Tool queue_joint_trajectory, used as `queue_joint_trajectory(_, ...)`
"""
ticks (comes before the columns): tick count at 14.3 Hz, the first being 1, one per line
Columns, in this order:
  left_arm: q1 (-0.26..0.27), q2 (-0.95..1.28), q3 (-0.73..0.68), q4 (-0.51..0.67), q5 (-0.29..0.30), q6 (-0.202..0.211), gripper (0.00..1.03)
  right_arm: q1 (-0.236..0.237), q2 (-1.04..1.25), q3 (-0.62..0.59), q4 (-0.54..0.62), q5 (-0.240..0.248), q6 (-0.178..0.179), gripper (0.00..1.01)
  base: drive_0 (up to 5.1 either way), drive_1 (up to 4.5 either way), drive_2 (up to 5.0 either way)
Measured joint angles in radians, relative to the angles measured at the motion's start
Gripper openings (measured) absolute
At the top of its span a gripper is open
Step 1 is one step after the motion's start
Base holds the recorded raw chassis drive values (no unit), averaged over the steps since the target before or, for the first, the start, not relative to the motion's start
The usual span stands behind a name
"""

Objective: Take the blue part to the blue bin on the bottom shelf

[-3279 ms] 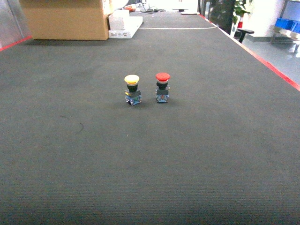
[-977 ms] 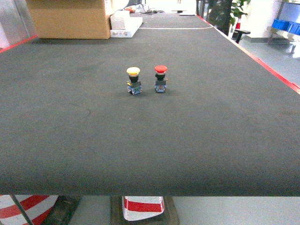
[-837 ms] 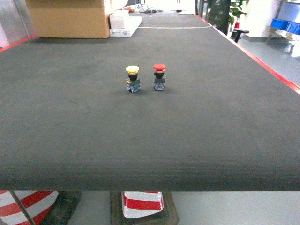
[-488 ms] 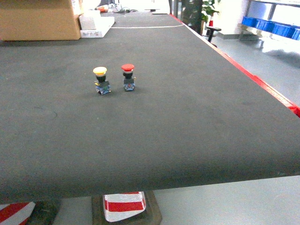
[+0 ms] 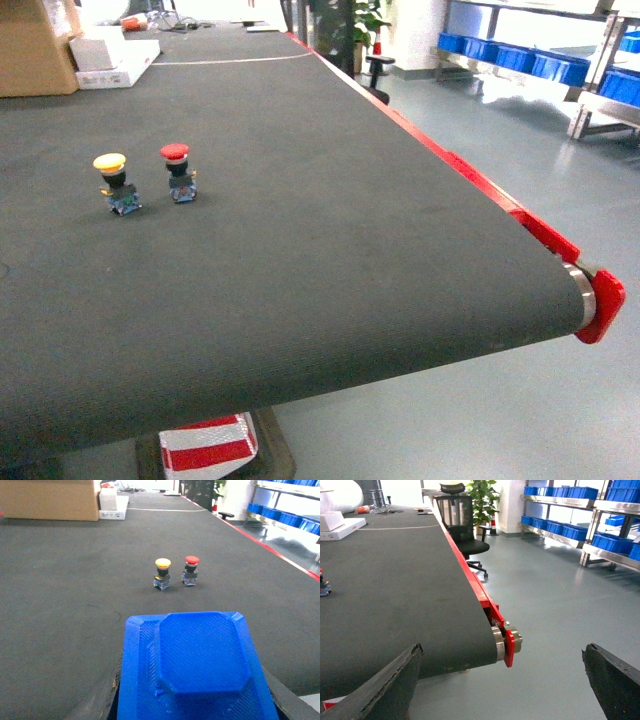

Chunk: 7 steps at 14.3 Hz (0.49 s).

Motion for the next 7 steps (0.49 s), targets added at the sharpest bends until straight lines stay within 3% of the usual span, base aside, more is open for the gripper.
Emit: queue_joint_trajectory(7, 0.000, 0.000, 0.000, 0.000, 0.000, 0.000, 0.44, 0.000, 0.000, 0.000, 0.000, 0.000, 0.000, 0.98, -1.5, -1.53, -1.5)
